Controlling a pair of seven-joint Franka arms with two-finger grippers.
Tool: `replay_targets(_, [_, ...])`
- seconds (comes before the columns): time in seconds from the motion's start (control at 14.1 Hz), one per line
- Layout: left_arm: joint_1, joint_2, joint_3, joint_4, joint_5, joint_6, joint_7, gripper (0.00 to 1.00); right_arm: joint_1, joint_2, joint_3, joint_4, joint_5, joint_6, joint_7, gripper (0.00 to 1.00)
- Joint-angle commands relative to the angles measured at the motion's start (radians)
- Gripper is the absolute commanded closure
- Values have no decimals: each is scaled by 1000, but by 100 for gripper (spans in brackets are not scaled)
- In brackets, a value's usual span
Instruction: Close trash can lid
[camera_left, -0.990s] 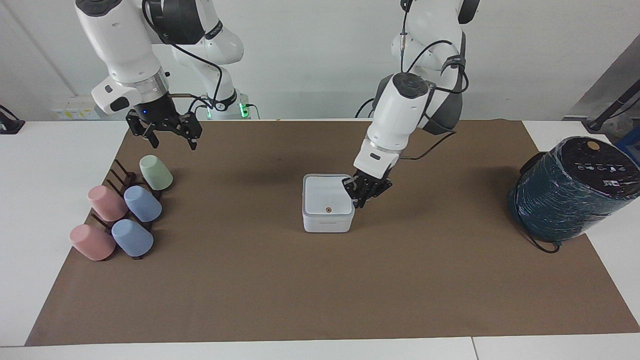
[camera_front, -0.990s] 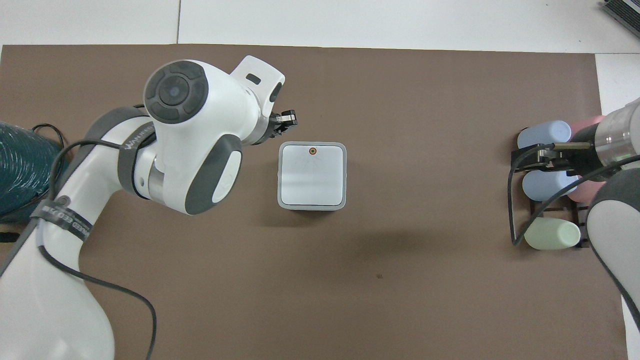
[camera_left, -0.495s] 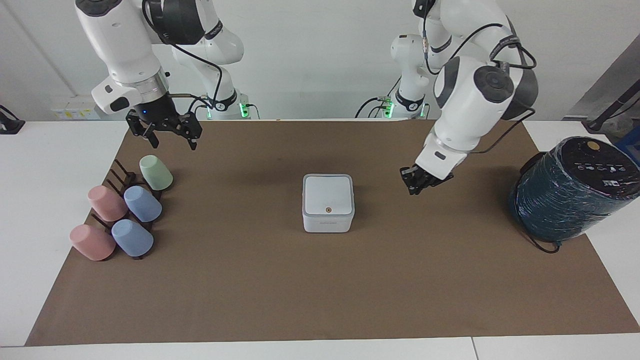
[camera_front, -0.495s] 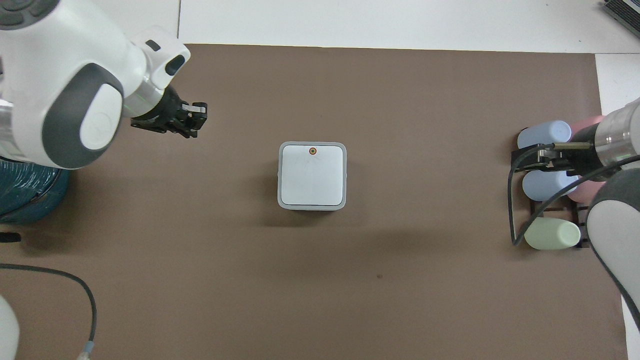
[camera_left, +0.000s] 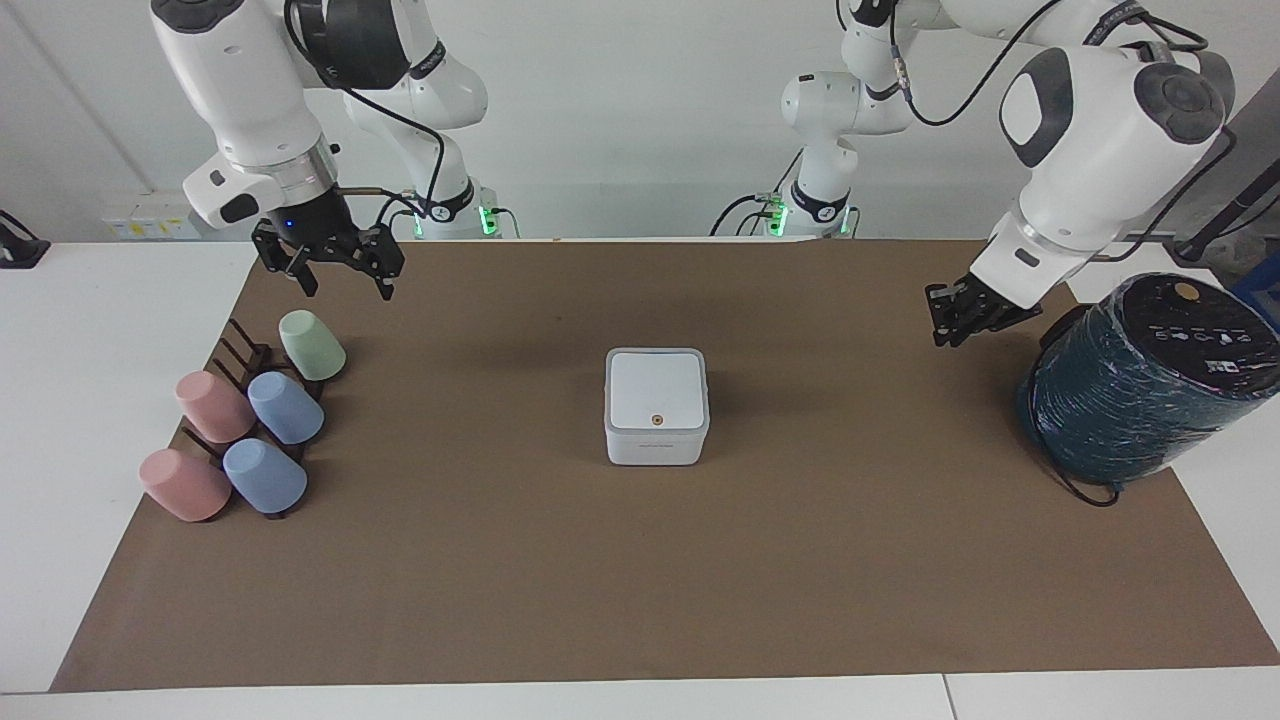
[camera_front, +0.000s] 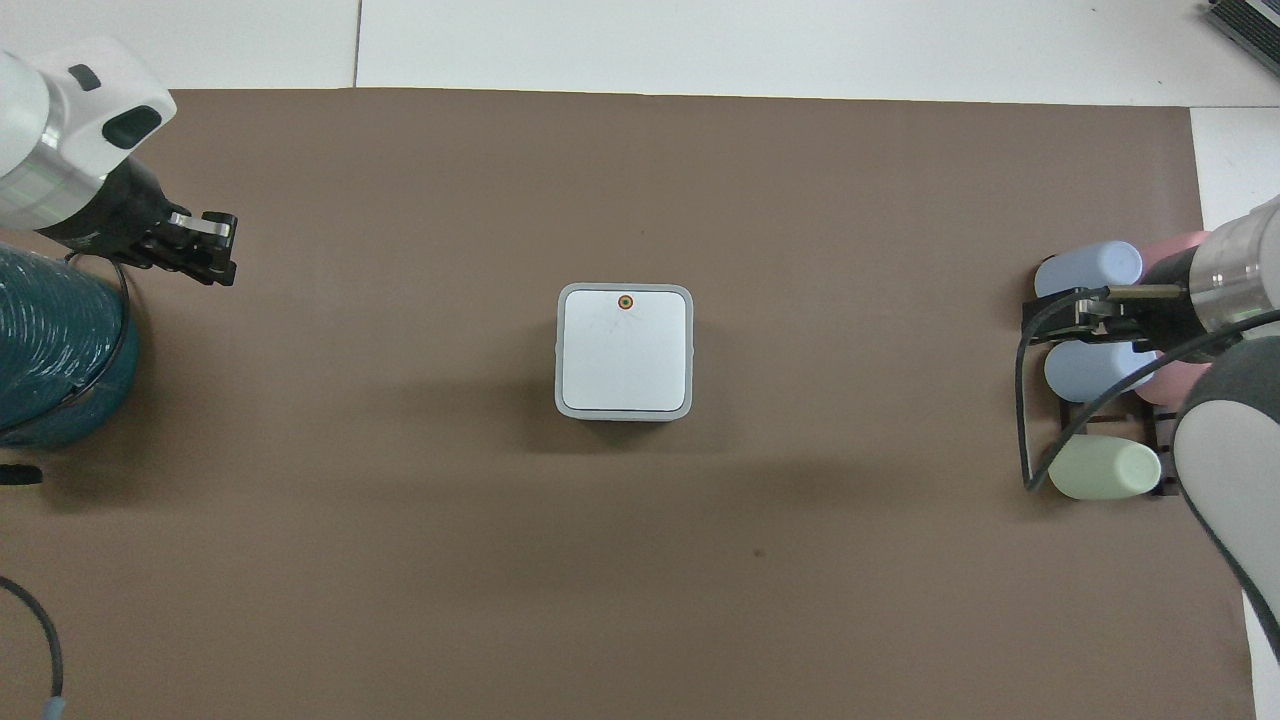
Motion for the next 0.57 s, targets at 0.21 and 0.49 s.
replay_targets(0.21, [-1, -53, -15, -7, 24, -9, 14, 8, -15, -21, 5, -18, 22, -6, -25, 0])
replay_targets(0.49, [-13, -53, -22, -8, 78, 56, 57, 0, -15, -21, 5, -18, 22, -6, -25, 0])
